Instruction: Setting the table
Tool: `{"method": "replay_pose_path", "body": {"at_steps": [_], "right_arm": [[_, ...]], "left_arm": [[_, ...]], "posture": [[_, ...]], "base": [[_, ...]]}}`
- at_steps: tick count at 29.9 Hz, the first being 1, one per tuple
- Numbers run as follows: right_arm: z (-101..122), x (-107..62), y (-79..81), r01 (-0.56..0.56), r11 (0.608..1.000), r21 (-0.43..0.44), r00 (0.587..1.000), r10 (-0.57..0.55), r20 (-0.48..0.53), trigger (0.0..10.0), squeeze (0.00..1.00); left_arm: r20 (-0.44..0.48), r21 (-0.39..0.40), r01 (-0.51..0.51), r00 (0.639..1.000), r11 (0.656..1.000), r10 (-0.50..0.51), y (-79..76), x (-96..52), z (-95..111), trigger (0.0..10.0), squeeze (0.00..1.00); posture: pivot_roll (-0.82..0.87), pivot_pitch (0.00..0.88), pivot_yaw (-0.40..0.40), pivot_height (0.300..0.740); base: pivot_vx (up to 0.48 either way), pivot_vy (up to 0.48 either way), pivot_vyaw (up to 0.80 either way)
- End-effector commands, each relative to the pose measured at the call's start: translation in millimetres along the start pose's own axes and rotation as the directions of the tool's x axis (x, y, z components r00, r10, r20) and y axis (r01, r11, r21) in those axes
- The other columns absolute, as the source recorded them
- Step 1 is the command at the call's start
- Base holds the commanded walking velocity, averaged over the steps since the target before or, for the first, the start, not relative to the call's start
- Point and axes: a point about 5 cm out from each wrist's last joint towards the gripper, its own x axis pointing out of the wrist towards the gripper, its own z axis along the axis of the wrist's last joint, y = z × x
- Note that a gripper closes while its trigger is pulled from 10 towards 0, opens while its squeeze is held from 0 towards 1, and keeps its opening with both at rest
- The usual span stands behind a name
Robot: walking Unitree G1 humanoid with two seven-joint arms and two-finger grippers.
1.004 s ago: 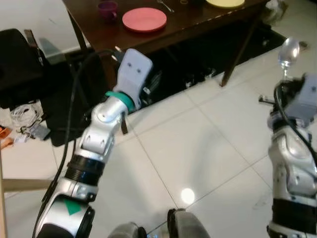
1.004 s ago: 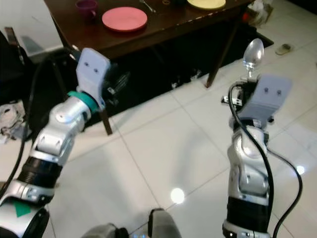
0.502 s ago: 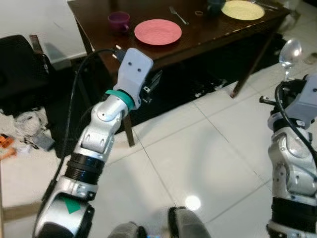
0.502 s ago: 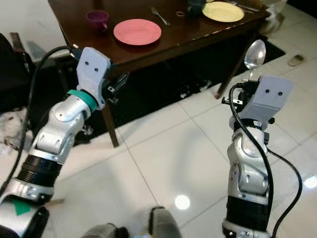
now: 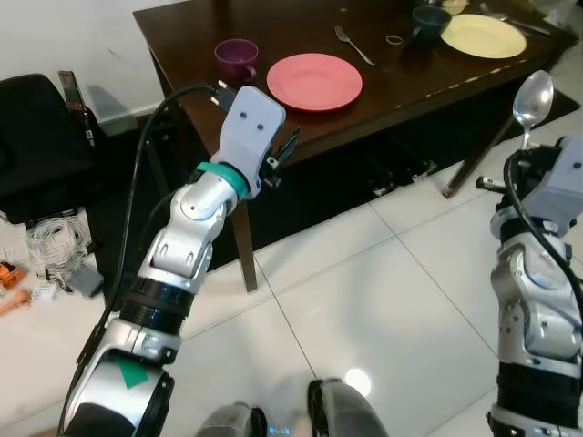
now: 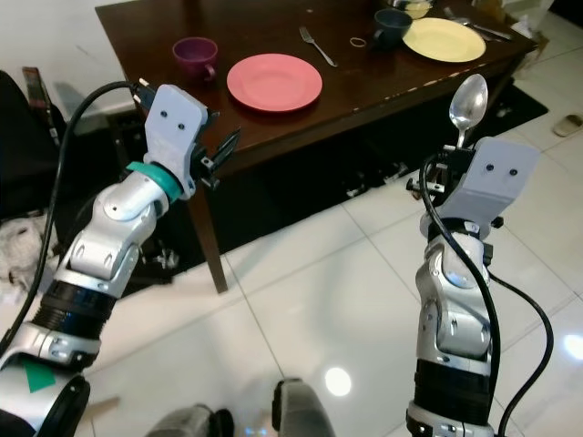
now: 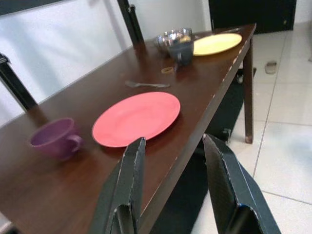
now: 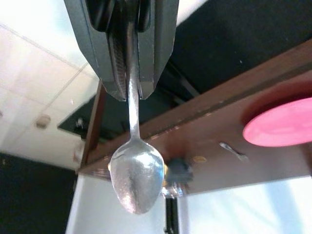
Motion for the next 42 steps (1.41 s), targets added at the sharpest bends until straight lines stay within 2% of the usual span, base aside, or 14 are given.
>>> {"method": "replay_pose_path", "body": {"at_steps": [1, 24, 25, 28, 30, 32, 34, 38, 40, 41, 42], "right_arm": [[3.9, 0.4, -2.9, 0.013, 1.000, 0.002, 1.000, -0.013, 0.018, 10.0, 0.00], [5.3, 2.5, 2.3, -0.017, 1.000, 0.004, 1.000, 0.017, 0.025, 10.0, 0.00], [7.0, 0.9, 11.6, -0.094, 0.996, 0.009, 0.995, 0.093, 0.031, 10.0, 0.00], [7.9, -0.7, 17.6, -0.141, 0.990, 0.013, 0.990, 0.140, 0.034, 10.0, 0.00], [11.2, -6.2, 34.1, -0.266, 0.963, 0.033, 0.963, 0.265, 0.049, 10.0, 0.00], [12.5, -8.4, 39.9, -0.309, 0.950, 0.043, 0.950, 0.307, 0.056, 10.0, 0.00], [18.8, -13.7, 53.2, -0.401, 0.914, 0.057, 0.914, 0.395, 0.091, 10.0, 0.00], [20.9, -14.9, 56.3, -0.422, 0.905, 0.059, 0.904, 0.415, 0.103, 10.0, 0.00], [28.3, -17.7, 65.4, -0.480, 0.875, 0.064, 0.873, 0.468, 0.139, 10.0, 0.00], [28.3, -17.7, 65.4, -0.480, 0.875, 0.064, 0.873, 0.468, 0.139, 10.0, 0.00], [31.7, -19.4, 69.9, -0.514, 0.855, 0.071, 0.852, 0.499, 0.157, 10.0, 0.00]], "left_arm": [[-0.006, 0.007, 0.005, 1.000, 1.000, -0.005, -1.6, -0.7, -1.8, 10.0, 0.06], [-0.001, -0.002, 0.001, 1.000, 1.000, -0.001, -2.1, 1.4, -0.9, 10.0, 0.05], [0.000, -0.003, -0.003, 1.000, 1.000, 0.003, -1.5, 1.4, -0.8, 10.0, 0.05], [0.000, -0.003, -0.004, 1.000, 1.000, 0.004, -1.3, 1.3, -0.8, 10.0, 0.05], [0.000, -0.004, -0.006, 1.000, 1.000, 0.006, -1.2, 1.2, -0.7, 10.0, 0.05], [0.000, -0.004, -0.006, 1.000, 1.000, 0.006, -1.4, 1.4, -0.8, 10.0, 0.05], [0.000, -0.005, -0.009, 1.000, 1.000, 0.009, -0.9, 1.6, -0.6, 10.0, 0.05], [0.000, -0.005, -0.010, 1.000, 1.000, 0.010, -0.7, 1.6, -0.6, 10.0, 0.05], [0.005, -0.016, -0.015, 1.000, 1.000, 0.015, -0.1, 1.3, 0.3, 10.0, 0.00], [0.005, -0.016, -0.015, 1.000, 1.000, 0.015, -0.1, 1.3, 0.3, 10.0, 0.00], [0.008, -0.022, -0.015, 1.000, 1.000, 0.015, -0.3, 1.2, 1.0, 10.0, 0.00]], "posture": [[-0.09, 0.031, 0.065, 0.740], [-0.08, 0.030, 0.058, 0.740], [-0.08, 0.031, 0.057, 0.740], [-0.08, 0.031, 0.057, 0.740], [-0.08, 0.031, 0.057, 0.740], [-0.08, 0.030, 0.055, 0.740], [-0.08, 0.028, 0.055, 0.740], [-0.08, 0.028, 0.055, 0.740], [-0.08, 0.024, 0.057, 0.740], [-0.08, 0.024, 0.057, 0.740], [-0.08, 0.023, 0.058, 0.740]], "base": [[0.401, -0.262, 0.00], [0.446, -0.011, 0.00], [0.439, 0.000, 0.00], [0.439, 0.000, 0.00], [0.437, 0.000, 0.00], [0.435, 0.000, 0.00], [0.431, 0.000, 0.00], [0.428, 0.000, 0.00], [0.167, 0.000, 0.00], [0.000, 0.000, 0.00], [0.000, 0.000, 0.00]]}}
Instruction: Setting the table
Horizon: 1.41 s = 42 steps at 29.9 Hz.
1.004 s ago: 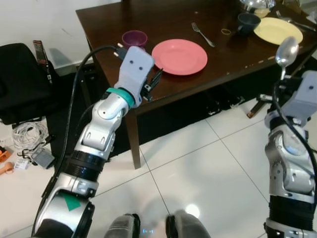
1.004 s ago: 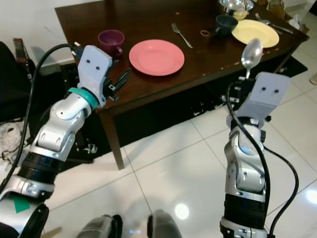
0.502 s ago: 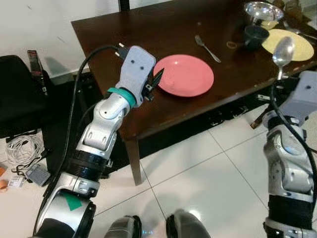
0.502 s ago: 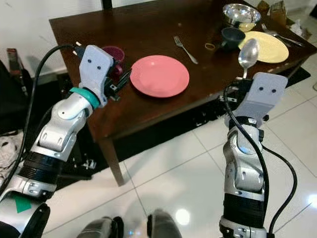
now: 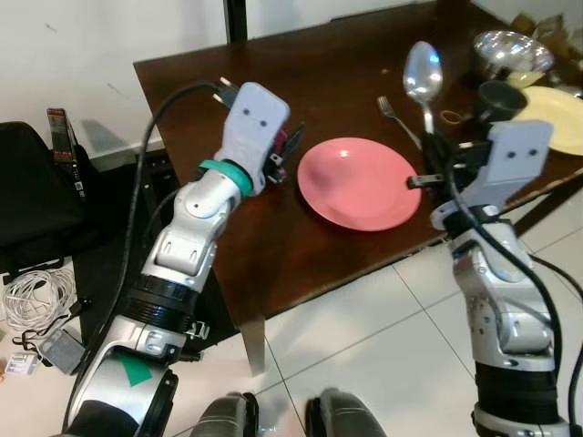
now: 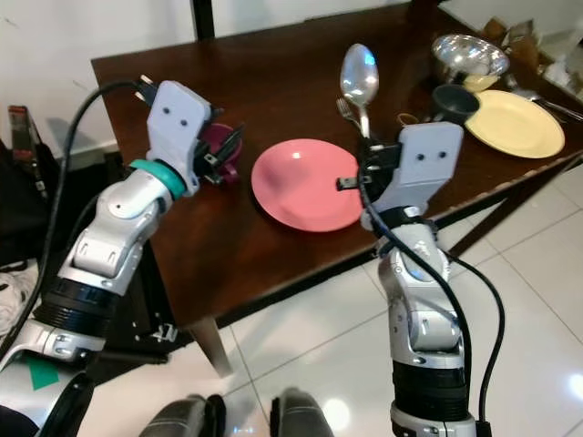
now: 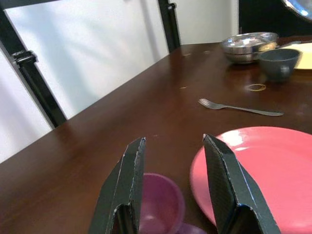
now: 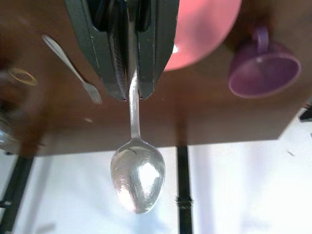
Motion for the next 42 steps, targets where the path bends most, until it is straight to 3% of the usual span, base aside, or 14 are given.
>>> {"method": "replay_pose_path", "body": {"at_steps": [1, 6, 13, 18, 25, 28, 31, 34, 37, 42], "right_arm": [[7.5, 0.7, 2.5, -0.029, 1.000, 0.003, 0.999, 0.029, 0.036, 10.0, 0.00], [16.2, 3.1, 21.1, -0.168, 0.985, 0.039, 0.984, 0.165, 0.074, 10.0, 0.00], [15.3, 3.8, 24.1, -0.181, 0.983, 0.033, 0.982, 0.178, 0.064, 10.0, 0.00], [4.4, 3.0, 28.9, -0.219, 0.976, 0.009, 0.976, 0.219, -0.011, 10.0, 0.00], [-2.7, 8.0, 22.2, -0.149, 0.988, 0.043, 0.987, 0.151, -0.057, 10.0, 0.00], [-19.0, 16.4, 13.0, -0.065, 0.994, 0.088, 0.986, 0.077, -0.149, 10.0, 0.00], [-29.8, 22.7, 9.0, -0.023, 0.993, 0.120, 0.978, 0.048, -0.204, 10.0, 0.00], [-33.4, 26.9, 9.1, -0.015, 0.989, 0.144, 0.975, 0.047, -0.218, 10.0, 0.00], [-39.5, 39.7, 19.0, -0.033, 0.980, 0.197, 0.968, 0.080, -0.236, 10.0, 0.00], [-49.3, 49.5, 27.2, -0.035, 0.980, 0.194, 0.957, 0.089, -0.275, 10.0, 0.00]], "left_arm": [[-0.007, -0.008, 0.011, 1.000, 1.000, -0.011, -3.7, -0.5, -1.9, 10.0, 0.00], [0.010, -0.015, 0.013, 1.000, 1.000, -0.013, -3.5, -0.1, 2.1, 10.0, 0.00], [0.016, -0.018, 0.011, 1.000, 1.000, -0.011, -2.9, 0.8, 3.4, 10.0, 0.00], [0.026, -0.018, 0.005, 1.000, 1.000, -0.005, -1.2, 1.5, 6.1, 10.0, 0.00], [0.035, -0.002, -0.007, 0.999, 1.000, 0.007, 7.1, 3.0, 10.7, 10.0, 0.00], [-0.021, 0.047, 0.037, 0.999, 0.998, -0.036, 23.9, 1.0, 10.2, 10.0, 0.00], [-0.074, 0.054, 0.083, 0.994, 0.995, -0.079, 30.6, -3.5, 6.7, 10.0, 0.00], [-0.089, 0.044, 0.090, 0.992, 0.995, -0.086, 32.8, -5.9, 5.5, 10.0, 0.00], [-0.100, 0.023, 0.084, 0.992, 0.996, -0.081, 33.9, -10.4, 3.8, 10.0, 0.00], [-0.105, 0.013, 0.078, 0.992, 0.997, -0.077, 32.0, -13.6, 2.9, 10.0, 0.00]], "posture": [[-0.08, 0.023, 0.058, 0.740], [-0.07, 0.016, 0.060, 0.740], [-0.07, 0.015, 0.060, 0.740], [-0.07, 0.014, 0.065, 0.740], [-0.07, 0.025, 0.069, 0.740], [-0.07, 0.028, 0.070, 0.740], [-0.05, 0.044, 0.064, 0.740], [-0.04, 0.048, 0.062, 0.740], [-0.02, 0.055, 0.054, 0.740], [-0.01, 0.062, 0.046, 0.740]], "base": [[0.000, 0.000, 0.00], [0.000, 0.000, 0.00], [0.000, 0.000, 0.00], [0.000, 0.000, 0.00], [0.000, 0.000, 0.00], [0.000, 0.000, 0.00], [0.000, 0.000, 0.00], [0.000, 0.000, 0.00], [0.000, 0.000, 0.00], [0.000, 0.000, 0.00]]}}
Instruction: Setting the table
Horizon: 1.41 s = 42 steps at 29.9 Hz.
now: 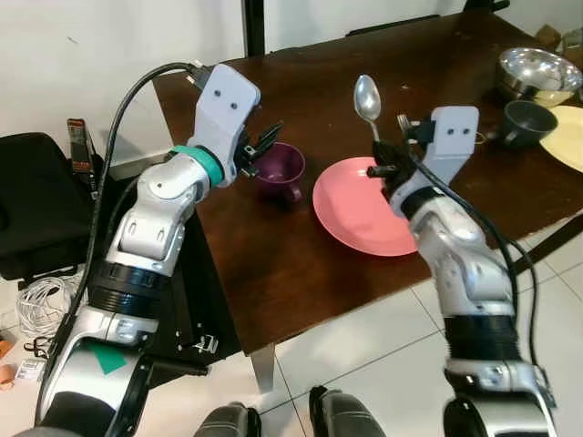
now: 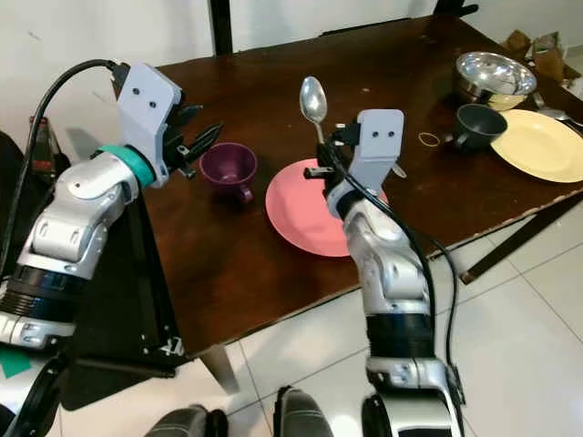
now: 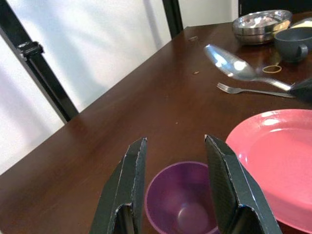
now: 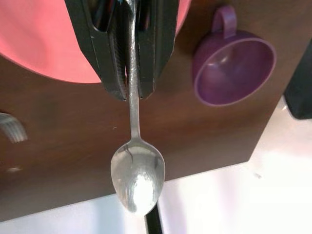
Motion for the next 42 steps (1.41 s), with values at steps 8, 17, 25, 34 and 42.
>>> {"method": "replay_pose_path", "body": {"at_steps": [8, 17, 25, 34, 42], "right_arm": [[-20.9, 19.8, 24.5, -0.094, 0.996, 0.009, 0.991, 0.094, -0.097, 10.0, 0.00], [-39.8, 15.1, 46.5, -0.152, 0.983, 0.100, 0.973, 0.166, -0.158, 10.0, 0.00], [-59.3, 7.5, 52.9, -0.137, 0.983, 0.122, 0.967, 0.159, -0.200, 10.0, 0.00], [-38.5, 9.9, 29.9, -0.064, 0.998, 0.009, 0.991, 0.065, -0.114, 10.0, 0.00], [13.7, -4.8, -27.4, 0.065, 0.980, -0.186, 0.996, -0.053, 0.071, 10.0, 0.00]], "left_arm": [[-0.036, -0.020, -0.012, 0.999, 1.000, 0.011, -2.2, -11.1, -6.1, 10.0, 0.00], [-0.063, -0.025, -0.018, 0.998, 1.000, 0.017, 1.9, -19.7, -5.6, 10.0, 0.00], [-0.077, -0.044, -0.012, 0.997, 0.999, 0.009, -1.0, -17.3, -5.6, 10.0, 0.00], [-0.078, -0.048, -0.009, 0.997, 0.999, 0.005, -2.0, -17.1, -4.0, 10.0, 0.00], [-0.079, -0.061, -0.003, 0.997, 0.998, -0.001, -5.4, -16.8, -4.8, 10.0, 0.00]], "posture": [[0.04, 0.090, 0.043, 0.740], [0.05, 0.116, 0.057, 0.740], [0.04, 0.130, 0.074, 0.740], [0.03, 0.131, 0.076, 0.740], [0.01, 0.125, 0.073, 0.740]], "base": [[0.000, 0.000, 0.00], [0.000, 0.000, 0.00], [0.000, 0.000, 0.00], [0.000, 0.000, 0.00], [0.000, 0.000, 0.00]]}}
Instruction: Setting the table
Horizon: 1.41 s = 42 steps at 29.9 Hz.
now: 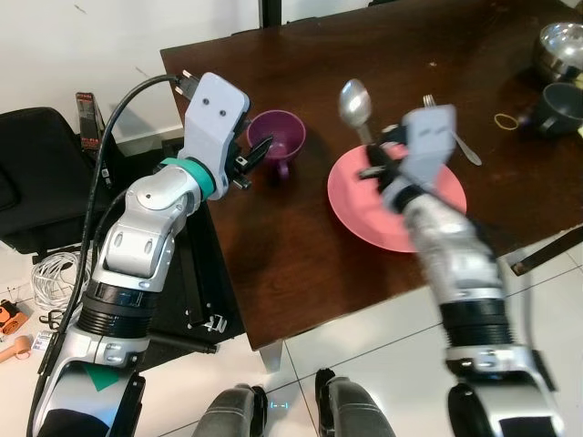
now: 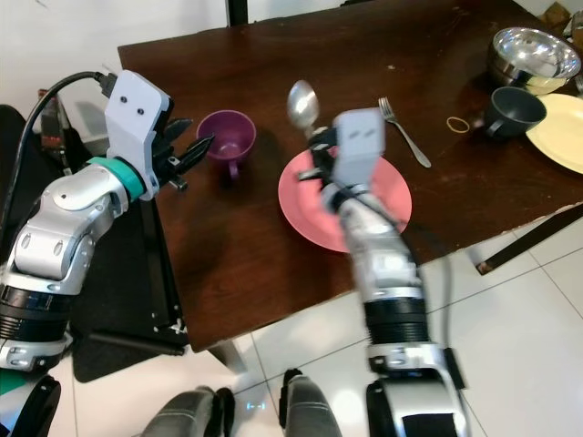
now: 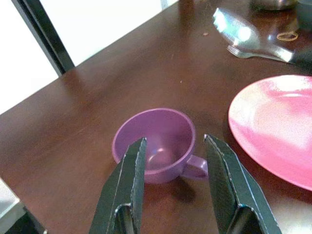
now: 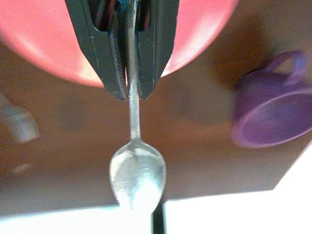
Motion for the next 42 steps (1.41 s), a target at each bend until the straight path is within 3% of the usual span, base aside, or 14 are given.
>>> {"method": "replay_pose_path", "body": {"at_steps": [1, 2, 4, 5, 8, 12, 18, 30, 32, 34, 36, 37, 38, 42], "right_arm": [[-2.4, -1.4, 2.3, -0.006, 1.000, -0.004, 1.000, 0.006, -0.001, 10.0, 0.00], [-2.4, -1.4, 2.3, -0.006, 1.000, -0.004, 1.000, 0.006, -0.001, 10.0, 0.00], [-5.8, -9.7, -36.8, 0.098, 0.990, -0.106, 0.995, -0.101, -0.026, 10.0, 0.00], [-5.8, -9.7, -36.8, 0.098, 0.990, -0.106, 0.995, -0.101, -0.026, 10.0, 0.00], [-21.0, -23.1, -86.7, 0.218, 0.941, -0.260, 0.962, -0.252, -0.103, 10.0, 0.00], [-23.3, -25.0, -93.3, 0.228, 0.929, -0.291, 0.956, -0.271, -0.114, 10.0, 0.00], [-27.9, -34.4, -129.9, 0.298, 0.817, -0.494, 0.901, -0.411, -0.137, 10.0, 0.00], [-40.9, -34.6, -134.3, 0.226, 0.762, -0.607, 0.902, -0.398, -0.165, 10.0, 0.00], [-42.0, -33.6, -133.8, 0.209, 0.766, -0.608, 0.910, -0.380, -0.167, 10.0, 0.00], [-44.2, -32.4, -132.2, 0.181, 0.775, -0.605, 0.921, -0.349, -0.172, 10.0, 0.00], [-44.2, -32.4, -132.2, 0.181, 0.775, -0.605, 0.921, -0.349, -0.172, 10.0, 0.00], [-44.8, -32.0, -132.3, 0.174, 0.776, -0.607, 0.924, -0.341, -0.171, 10.0, 0.00], [-44.8, -32.0, -132.3, 0.174, 0.776, -0.607, 0.924, -0.341, -0.171, 10.0, 0.00], [-42.4, -33.6, -138.8, 0.150, 0.734, -0.662, 0.927, -0.337, -0.164, 10.0, 0.00]], "left_arm": [[-0.013, -0.005, 0.008, 1.000, 1.000, -0.008, -2.3, -0.9, -3.0, 10.0, 0.00], [-0.013, -0.005, 0.008, 1.000, 1.000, -0.008, -2.3, -0.9, -3.0, 10.0, 0.00], [-0.009, -0.006, 0.009, 1.000, 1.000, -0.009, -1.8, -0.1, -1.7, 10.0, 0.00], [-0.009, -0.006, 0.009, 1.000, 1.000, -0.009, -1.8, -0.1, -1.7, 10.0, 0.00], [-0.006, -0.003, 0.006, 1.000, 1.000, -0.006, 0.8, -0.5, -0.5, 10.0, 0.00], [-0.007, -0.002, 0.005, 1.000, 1.000, -0.005, 1.1, -0.7, -0.4, 10.0, 0.00], [-0.013, 0.003, 0.002, 1.000, 1.000, -0.002, 3.1, -3.7, -0.9, 10.0, 0.00], [-0.004, -0.013, 0.036, 0.999, 0.999, -0.036, 0.2, -7.4, 2.1, 10.0, 0.00], [0.035, -0.022, 0.127, 0.991, 0.992, -0.127, -7.5, -11.1, 9.1, 10.0, 0.00], [0.111, 0.017, 0.376, 0.920, 0.926, -0.376, -21.6, -25.0, 31.8, 10.0, 0.00], [0.111, 0.017, 0.376, 0.920, 0.926, -0.376, -21.6, -25.0, 31.8, 10.0, 0.00], [0.118, 0.058, 0.459, 0.878, 0.886, -0.463, -22.6, -31.6, 41.1, 10.0, 0.00], [0.118, 0.058, 0.459, 0.878, 0.886, -0.463, -22.6, -31.6, 41.1, 10.0, 0.00], [0.069, 0.178, 0.624, 0.763, 0.761, -0.642, -14.1, -51.5, 63.7, 10.0, 0.00]], "posture": [[0.01, 0.125, 0.073, 0.740], [0.01, 0.125, 0.073, 0.740], [0.01, 0.119, 0.074, 0.740], [0.01, 0.119, 0.074, 0.740], [0.02, 0.114, 0.075, 0.740], [0.02, 0.114, 0.075, 0.740], [0.02, 0.115, 0.076, 0.740], [0.03, 0.135, 0.082, 0.740], [0.04, 0.146, 0.083, 0.740], [0.05, 0.157, 0.082, 0.740], [0.05, 0.157, 0.082, 0.740], [0.05, 0.158, 0.082, 0.740], [0.05, 0.158, 0.082, 0.740], [0.07, 0.168, 0.083, 0.740]], "base": [[0.000, 0.000, 0.00], [0.000, 0.000, 0.00], [0.000, 0.000, 0.00], [0.000, 0.000, 0.00], [0.000, 0.000, 0.00], [0.000, 0.000, 0.00], [0.000, 0.000, 0.00], [0.000, 0.000, 0.00], [0.000, 0.000, 0.00], [0.000, 0.000, 0.00], [0.000, 0.000, 0.00], [0.000, 0.000, 0.00], [0.000, 0.000, 0.00], [0.000, 0.000, 0.00]]}}
